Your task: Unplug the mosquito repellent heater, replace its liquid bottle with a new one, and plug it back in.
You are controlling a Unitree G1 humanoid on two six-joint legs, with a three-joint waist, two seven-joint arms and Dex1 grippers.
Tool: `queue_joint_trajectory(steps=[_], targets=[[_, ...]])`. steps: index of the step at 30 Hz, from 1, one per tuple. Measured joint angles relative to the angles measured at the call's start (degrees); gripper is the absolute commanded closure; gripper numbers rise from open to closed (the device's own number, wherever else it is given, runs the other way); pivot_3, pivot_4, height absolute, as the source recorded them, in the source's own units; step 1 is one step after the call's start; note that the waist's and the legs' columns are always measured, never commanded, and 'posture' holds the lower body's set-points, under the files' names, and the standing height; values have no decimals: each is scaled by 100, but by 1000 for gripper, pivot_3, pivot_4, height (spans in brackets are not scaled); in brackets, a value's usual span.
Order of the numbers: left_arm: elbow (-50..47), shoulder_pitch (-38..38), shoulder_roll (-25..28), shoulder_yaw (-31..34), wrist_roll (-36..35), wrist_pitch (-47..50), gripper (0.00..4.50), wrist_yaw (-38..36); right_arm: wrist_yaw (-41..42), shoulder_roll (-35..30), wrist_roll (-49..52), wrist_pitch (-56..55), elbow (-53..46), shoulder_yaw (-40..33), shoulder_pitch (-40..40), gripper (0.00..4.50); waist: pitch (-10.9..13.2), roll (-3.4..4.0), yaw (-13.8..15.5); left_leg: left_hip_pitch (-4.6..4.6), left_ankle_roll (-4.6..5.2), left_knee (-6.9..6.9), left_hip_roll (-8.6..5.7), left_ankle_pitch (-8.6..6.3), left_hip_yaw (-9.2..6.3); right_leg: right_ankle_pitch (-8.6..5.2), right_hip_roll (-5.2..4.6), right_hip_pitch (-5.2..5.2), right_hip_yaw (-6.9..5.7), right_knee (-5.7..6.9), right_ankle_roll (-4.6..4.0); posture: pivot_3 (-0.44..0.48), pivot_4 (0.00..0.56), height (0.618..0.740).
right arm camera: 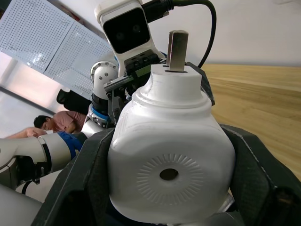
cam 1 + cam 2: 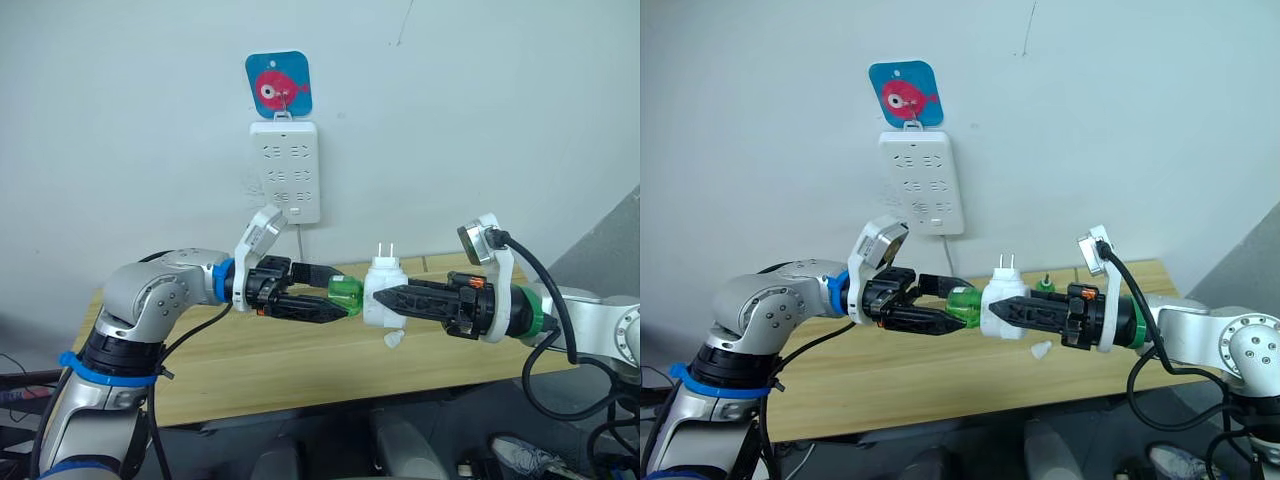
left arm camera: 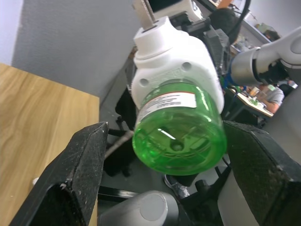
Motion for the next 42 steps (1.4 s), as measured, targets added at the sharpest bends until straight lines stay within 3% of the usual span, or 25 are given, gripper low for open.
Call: queue_joint_trajectory(steps=[3, 9, 16, 20, 24, 29, 33, 36, 42], targets=[[0, -3, -36, -100, 35, -37, 491, -14, 30, -25, 0, 10, 0, 39, -1, 1524, 0, 0, 0, -1, 0, 0, 0, 0, 1, 0, 0, 0, 1, -1, 0, -171, 122, 740], [3, -38, -182, -142, 27, -50, 2221, -4, 66, -132, -1, -13, 23, 28, -6, 1524, 0, 0, 1, -1, 0, 0, 0, 0, 1, 0, 0, 0, 1, -1, 0, -172, 122, 740], [15, -38, -277, -107, 15, 40, 2236, 49, 112, -217, -1, -46, 28, 21, -6, 1524, 0, 0, 0, -1, 0, 0, 0, 0, -1, 0, 0, 0, 1, -1, 0, -171, 123, 740], [9, -53, -414, -72, -9, 64, 2236, 199, 128, -228, 0, -46, -2, 28, -3, 74, 0, 0, 5, -2, 0, 0, -1, 0, -1, 0, -1, 1, 0, -2, 0, -171, 123, 740], [12, -58, -467, 8, -67, 183, 2236, 430, 145, -757, 8, 75, -51, -107, 184, 0, 0, 0, 9, -7, 0, 0, -1, 0, -3, 0, -2, -1, 0, -4, 0, -171, 123, 740], [8, -22, -461, 106, -126, 299, 2236, 556, 744, -1450, -397, 346, -78, -930, 658, 0, 1, -1, 20, -7, 1, 0, -2, -1, 0, 0, 0, 0, -3, -6, 1, -167, 127, 740], [4, 108, -437, 172, -226, 389, 2236, 615, 1397, -1786, -903, 516, 124, -1539, 797, 1278, 3, -5, 10, -6, 1, 0, -2, -1, 15, 0, 2, 3, -4, -3, 1, -170, 127, 740], [-27, 171, -344, 143, -223, 394, 2236, 488, 1584, -1810, -831, 519, 316, -1498, 17, 2415, 5, -1, -19, 7, 1, 0, -5, -1, 25, 0, 3, 4, 6, 11, 1, -181, 125, 740], [-48, 228, -290, 30, -190, 292, 2236, 211, 1303, -1295, -532, 559, 626, -577, -1498, 4493, 6, -3, -8, 25, 1, -4, 1, -1, 23, -1, 6, 8, 3, 9, 0, -177, 125, 740]])
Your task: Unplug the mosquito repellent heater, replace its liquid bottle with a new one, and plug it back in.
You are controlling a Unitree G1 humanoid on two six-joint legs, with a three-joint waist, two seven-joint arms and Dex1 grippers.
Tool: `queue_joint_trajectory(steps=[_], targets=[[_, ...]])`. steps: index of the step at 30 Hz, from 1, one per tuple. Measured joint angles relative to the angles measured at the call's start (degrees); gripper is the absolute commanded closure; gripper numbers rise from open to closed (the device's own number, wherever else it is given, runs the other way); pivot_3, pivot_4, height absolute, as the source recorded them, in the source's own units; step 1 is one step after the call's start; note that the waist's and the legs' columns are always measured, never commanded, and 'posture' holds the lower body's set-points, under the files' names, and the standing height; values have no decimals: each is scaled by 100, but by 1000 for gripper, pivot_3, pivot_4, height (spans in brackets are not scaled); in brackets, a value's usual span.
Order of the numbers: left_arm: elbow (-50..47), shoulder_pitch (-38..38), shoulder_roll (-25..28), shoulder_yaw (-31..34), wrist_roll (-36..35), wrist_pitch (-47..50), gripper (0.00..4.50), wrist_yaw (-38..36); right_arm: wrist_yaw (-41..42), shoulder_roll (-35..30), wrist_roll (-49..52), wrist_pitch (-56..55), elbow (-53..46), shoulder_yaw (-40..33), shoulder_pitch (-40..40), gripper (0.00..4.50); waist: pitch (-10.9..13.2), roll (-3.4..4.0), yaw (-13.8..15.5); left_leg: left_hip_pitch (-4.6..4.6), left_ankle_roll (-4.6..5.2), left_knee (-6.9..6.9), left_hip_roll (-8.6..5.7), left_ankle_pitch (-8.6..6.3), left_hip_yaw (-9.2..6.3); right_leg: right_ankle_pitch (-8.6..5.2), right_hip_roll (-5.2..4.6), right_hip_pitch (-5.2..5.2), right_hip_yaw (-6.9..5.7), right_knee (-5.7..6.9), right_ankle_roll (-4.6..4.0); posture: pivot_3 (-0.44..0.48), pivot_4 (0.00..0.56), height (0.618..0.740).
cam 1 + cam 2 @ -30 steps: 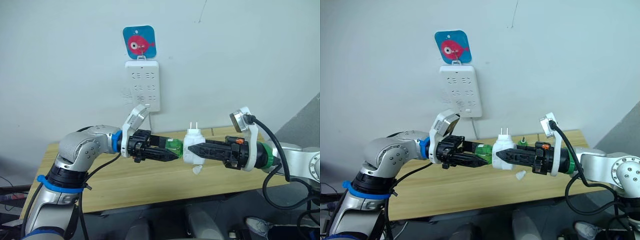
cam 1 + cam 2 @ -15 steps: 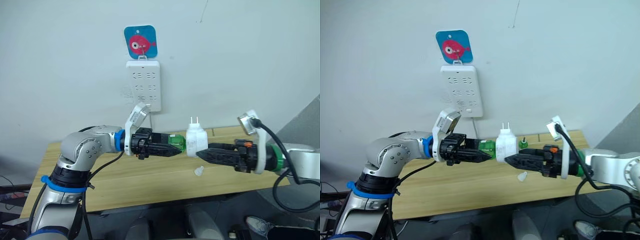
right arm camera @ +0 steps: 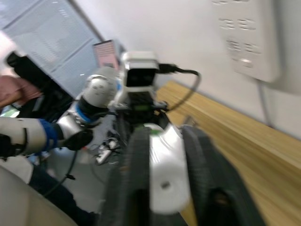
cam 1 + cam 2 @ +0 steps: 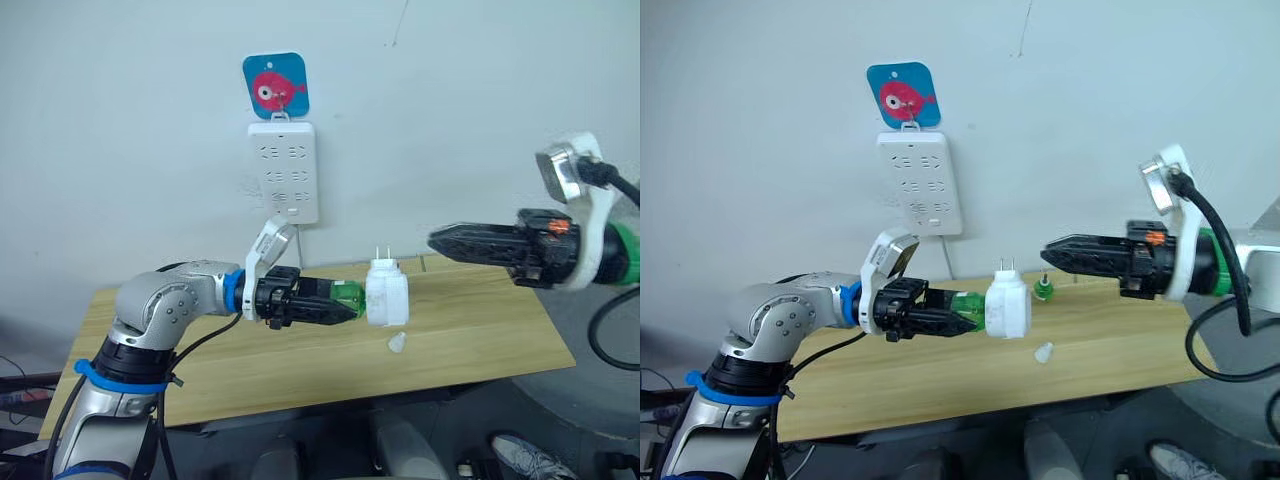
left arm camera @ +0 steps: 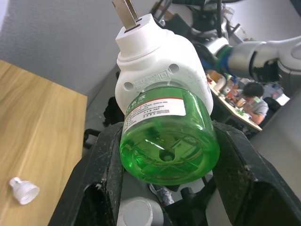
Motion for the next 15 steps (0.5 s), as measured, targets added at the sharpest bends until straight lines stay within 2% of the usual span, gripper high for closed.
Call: queue_joint_trajectory(steps=[6, 15], targets=[[-24, 71, 6, -9, -2, -28, 2236, -96, -56, 415, -118, 331, 256, 619, -494, 4500, 0, 0, 14, -41, 3, 1, 0, -2, -20, 1, -11, -21, -2, -16, 0, -163, 127, 740], [-240, 139, -30, -2, -116, 48, 2236, 45, 43, 724, -331, 658, 376, 752, -578, 4500, 0, 0, 33, -49, 5, 3, -1, -2, -33, 1, -13, -25, -7, -16, 0, -153, 127, 740]])
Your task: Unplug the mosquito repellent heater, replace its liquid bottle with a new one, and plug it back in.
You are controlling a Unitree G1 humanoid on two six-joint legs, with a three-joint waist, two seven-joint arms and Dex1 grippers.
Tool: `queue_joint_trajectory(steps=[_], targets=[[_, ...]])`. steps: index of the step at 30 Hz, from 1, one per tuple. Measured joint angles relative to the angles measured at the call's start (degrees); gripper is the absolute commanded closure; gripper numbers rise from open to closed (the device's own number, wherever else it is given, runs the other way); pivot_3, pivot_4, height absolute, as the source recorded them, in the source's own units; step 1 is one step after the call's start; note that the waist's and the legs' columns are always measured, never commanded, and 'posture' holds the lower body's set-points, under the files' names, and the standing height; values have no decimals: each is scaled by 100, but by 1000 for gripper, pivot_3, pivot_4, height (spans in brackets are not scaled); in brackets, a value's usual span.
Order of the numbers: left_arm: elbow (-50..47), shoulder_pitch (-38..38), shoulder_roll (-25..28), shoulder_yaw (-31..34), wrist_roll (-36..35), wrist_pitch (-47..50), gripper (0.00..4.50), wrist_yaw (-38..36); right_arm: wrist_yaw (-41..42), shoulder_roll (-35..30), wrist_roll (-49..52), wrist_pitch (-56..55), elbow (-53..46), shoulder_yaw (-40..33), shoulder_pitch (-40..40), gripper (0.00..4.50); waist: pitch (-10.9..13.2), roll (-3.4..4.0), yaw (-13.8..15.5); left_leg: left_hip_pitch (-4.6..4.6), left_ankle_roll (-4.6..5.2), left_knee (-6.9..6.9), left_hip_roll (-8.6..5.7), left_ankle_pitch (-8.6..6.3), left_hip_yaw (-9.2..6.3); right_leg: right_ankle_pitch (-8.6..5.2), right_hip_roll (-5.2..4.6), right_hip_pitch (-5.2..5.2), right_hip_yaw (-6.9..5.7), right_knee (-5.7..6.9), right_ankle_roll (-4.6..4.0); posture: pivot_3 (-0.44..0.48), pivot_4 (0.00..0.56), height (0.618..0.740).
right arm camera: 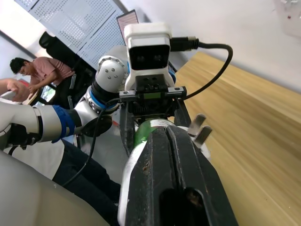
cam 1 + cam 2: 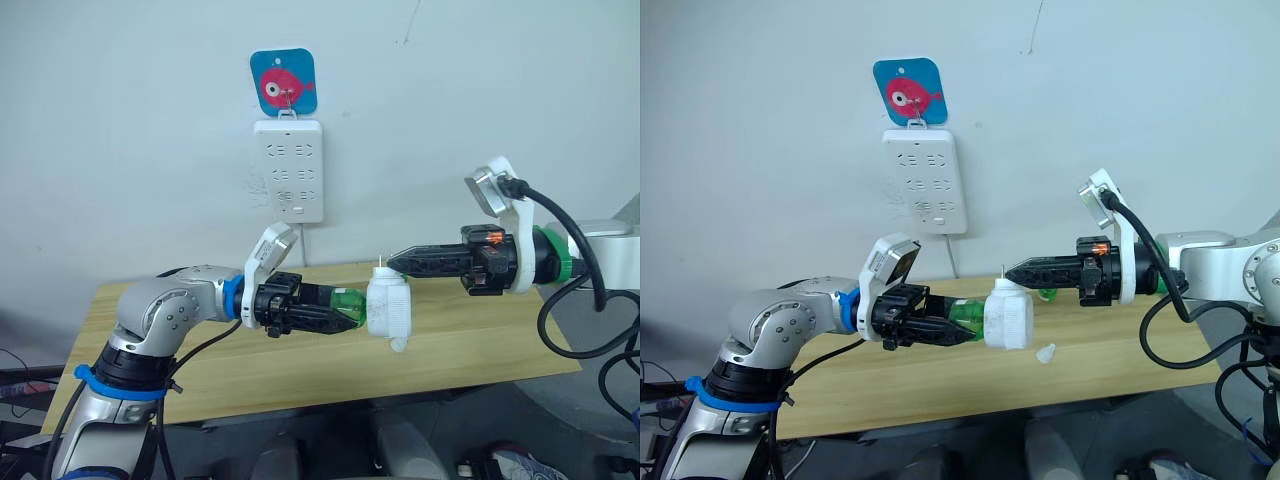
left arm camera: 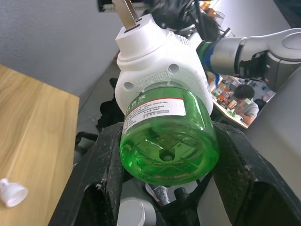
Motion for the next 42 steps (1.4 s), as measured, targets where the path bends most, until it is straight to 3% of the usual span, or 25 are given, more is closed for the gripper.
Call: queue_joint_trajectory(steps=[42], targets=[[-79, -18, -150, -1, -25, 358, 2236, 276, -119, 241, -137, 484, 300, 99, -13, 4500, 1, 0, -4, 0, 0, 1, 0, 0, 3, 0, 2, 0, -1, 1, 0, -154, 139, 740]])
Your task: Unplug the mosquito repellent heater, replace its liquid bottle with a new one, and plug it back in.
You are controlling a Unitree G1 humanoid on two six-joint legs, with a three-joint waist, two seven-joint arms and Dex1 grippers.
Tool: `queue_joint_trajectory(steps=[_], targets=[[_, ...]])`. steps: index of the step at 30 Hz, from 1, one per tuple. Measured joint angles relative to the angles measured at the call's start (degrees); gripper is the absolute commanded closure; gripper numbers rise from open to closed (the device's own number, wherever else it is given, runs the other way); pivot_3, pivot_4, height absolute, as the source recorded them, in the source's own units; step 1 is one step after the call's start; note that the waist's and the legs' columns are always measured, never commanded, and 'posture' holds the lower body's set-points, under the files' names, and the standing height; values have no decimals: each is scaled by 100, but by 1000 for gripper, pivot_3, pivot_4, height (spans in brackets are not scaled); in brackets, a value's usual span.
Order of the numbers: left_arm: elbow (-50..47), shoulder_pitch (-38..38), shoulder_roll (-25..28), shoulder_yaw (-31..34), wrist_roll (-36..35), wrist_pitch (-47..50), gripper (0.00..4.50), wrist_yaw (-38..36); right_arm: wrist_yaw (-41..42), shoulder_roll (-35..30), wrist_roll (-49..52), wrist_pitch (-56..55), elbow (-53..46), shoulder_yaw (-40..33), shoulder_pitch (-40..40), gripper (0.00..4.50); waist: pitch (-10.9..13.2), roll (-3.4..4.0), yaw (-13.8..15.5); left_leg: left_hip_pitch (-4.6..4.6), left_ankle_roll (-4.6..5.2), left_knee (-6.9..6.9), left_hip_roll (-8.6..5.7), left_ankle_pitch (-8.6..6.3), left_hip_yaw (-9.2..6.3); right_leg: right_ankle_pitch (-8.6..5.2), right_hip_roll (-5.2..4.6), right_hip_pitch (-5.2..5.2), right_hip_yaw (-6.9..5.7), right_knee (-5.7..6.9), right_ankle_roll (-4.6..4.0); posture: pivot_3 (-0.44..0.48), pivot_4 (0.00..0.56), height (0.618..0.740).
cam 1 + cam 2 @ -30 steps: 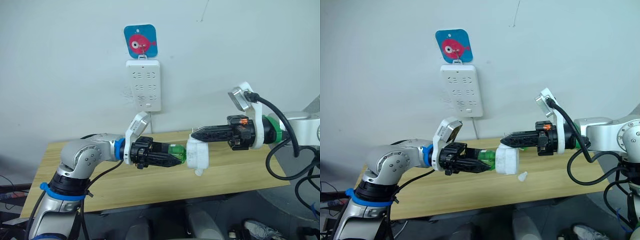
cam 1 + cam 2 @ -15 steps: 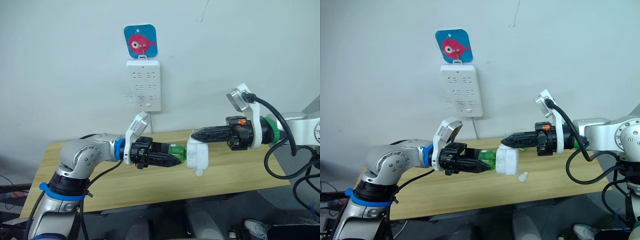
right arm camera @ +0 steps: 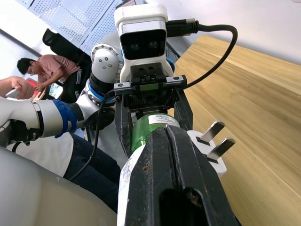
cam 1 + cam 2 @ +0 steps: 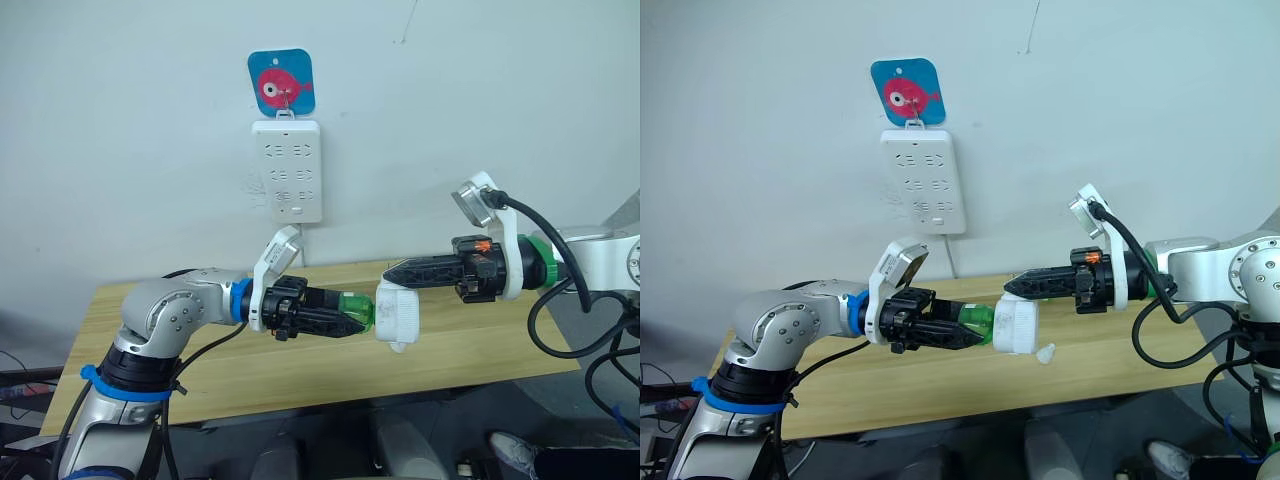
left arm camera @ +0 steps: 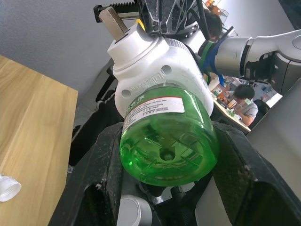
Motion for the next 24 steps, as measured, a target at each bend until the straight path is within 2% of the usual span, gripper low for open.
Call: queue_joint_trajectory(steps=[8, 10, 13, 17, 22, 24], targets=[[1, -9, -158, 59, 2, -104, 2236, 170, -238, 175, -116, -320, 9, -238, -15, 4500, 1, 1, 1, -2, 0, 0, -1, 0, -1, 0, -1, 0, 0, -1, 0, -163, 139, 740], [1, 25, -309, 162, 5, -255, 2236, 377, -418, 101, -129, -547, -24, -551, 1, 4157, 1, 1, 4, -4, 0, 0, -2, 0, -1, 0, -2, 0, 0, -5, 0, -170, 142, 740], [19, 170, -566, 367, 21, -420, 2236, 784, -743, -53, -132, -884, -408, -1145, 430, 3290, 1, 0, 26, -8, 2, -2, -1, -1, -8, -2, -3, 1, 0, -8, 4, -182, 144, 740], [90, 383, -1029, 533, 85, -635, 2236, 1420, -1526, 63, -147, -1456, -1186, -1793, 1671, 1863, 2, 0, 95, -9, 2, -5, -4, -2, -8, -5, -3, 2, 6, -5, 8, -193, 145, 740], [122, 434, -1674, 796, 29, -744, 2236, 2243, -2504, 658, -254, -2298, -2172, -2437, 3249, 90, 3, -1, 131, -4, 1, -2, -5, -2, -2, -5, -2, 19, 13, -5, 11, -216, 145, 740], [144, 433, -1869, 909, -10, -760, 2236, 2509, -2830, 963, -315, -2625, -2492, -2484, 3719, 0, 3, -1, 121, -2, 0, 0, -4, -1, 3, -5, 1, 21, 14, 0, 11, -216, 145, 740]])
